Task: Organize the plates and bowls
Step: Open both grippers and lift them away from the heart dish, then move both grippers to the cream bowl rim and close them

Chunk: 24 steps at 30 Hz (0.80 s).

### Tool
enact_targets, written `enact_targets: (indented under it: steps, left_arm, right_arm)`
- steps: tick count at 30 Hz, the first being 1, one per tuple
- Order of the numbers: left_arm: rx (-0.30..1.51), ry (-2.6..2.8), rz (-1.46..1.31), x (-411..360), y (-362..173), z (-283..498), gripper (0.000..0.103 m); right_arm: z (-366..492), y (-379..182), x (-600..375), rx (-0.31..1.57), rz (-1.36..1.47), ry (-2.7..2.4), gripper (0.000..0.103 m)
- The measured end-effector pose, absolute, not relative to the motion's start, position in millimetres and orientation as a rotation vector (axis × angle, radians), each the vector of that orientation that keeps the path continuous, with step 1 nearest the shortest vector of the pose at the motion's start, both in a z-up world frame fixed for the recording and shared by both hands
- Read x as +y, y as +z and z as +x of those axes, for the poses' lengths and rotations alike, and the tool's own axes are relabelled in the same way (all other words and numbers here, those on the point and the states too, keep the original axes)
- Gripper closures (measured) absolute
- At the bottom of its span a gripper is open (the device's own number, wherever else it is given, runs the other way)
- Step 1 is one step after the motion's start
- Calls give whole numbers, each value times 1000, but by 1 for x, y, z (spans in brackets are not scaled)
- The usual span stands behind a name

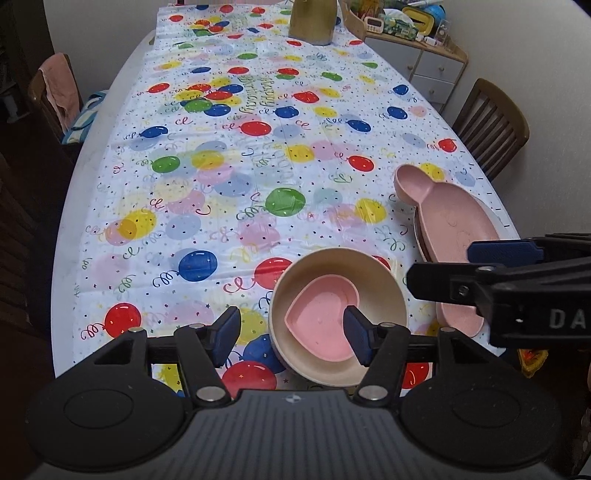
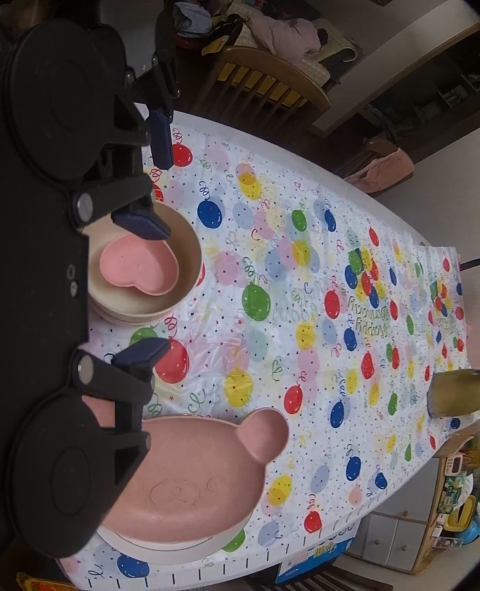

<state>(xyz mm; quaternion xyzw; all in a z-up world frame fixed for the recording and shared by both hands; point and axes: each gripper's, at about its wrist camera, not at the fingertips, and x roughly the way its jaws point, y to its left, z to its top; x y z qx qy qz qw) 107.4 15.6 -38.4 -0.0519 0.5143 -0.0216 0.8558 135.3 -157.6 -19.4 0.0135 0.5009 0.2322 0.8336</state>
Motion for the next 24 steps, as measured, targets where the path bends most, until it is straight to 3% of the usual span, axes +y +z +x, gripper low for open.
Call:
enact_targets:
  steps: [5,10,24]
  left_arm:
    - [1063,-48,-123,19,-35,104,30]
    - [1064,-27,-165,26,-41,104,27]
    - [1119,32,-245,37,-84,120,27]
  right_arm:
    - [126,-10,-165,1009,23,498,18]
    - [124,-10,-170,987,21,479,5]
    - [121,-63,-165,1113,22,421,8]
